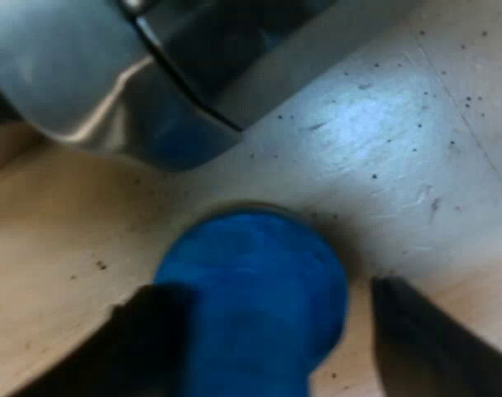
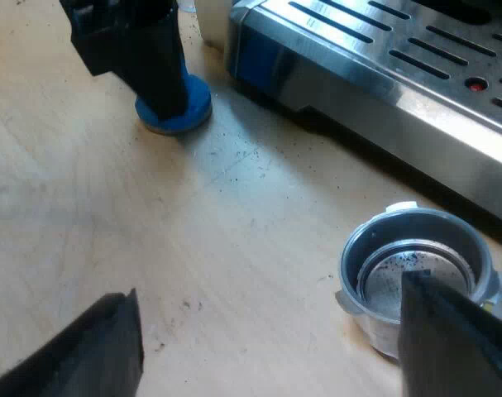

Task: Grind coffee beans and then tamp

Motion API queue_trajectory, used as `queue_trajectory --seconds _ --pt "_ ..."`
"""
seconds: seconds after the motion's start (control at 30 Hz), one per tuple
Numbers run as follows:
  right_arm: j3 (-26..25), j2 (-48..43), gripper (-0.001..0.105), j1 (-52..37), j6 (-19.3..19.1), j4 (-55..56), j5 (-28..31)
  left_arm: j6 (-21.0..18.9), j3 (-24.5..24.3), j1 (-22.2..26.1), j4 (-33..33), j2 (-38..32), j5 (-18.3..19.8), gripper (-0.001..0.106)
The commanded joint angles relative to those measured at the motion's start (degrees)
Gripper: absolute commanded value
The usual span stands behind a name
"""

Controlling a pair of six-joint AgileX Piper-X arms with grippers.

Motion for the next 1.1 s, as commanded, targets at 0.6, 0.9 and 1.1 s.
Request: queue_trajectory --seconds 0.6,0.9,1.1 --pt "-0.5 0.08 0.066 0.11 -0.18 -0.84 -0.15 -0.95 0.73 -0.07 3.3 1.36 -4.3 0.079" --pt "-0.5 0.08 0.066 0.11 1.04 -0.84 -0.15 -2.37 0.73 -0.07 6.0 0.75 -16.92 0.079" --pt "-1.05 0.08 0.066 0.11 1.04 -0.72 -0.15 -2.51 0.73 -0.07 7.12 -5.03 -13.27 0.079"
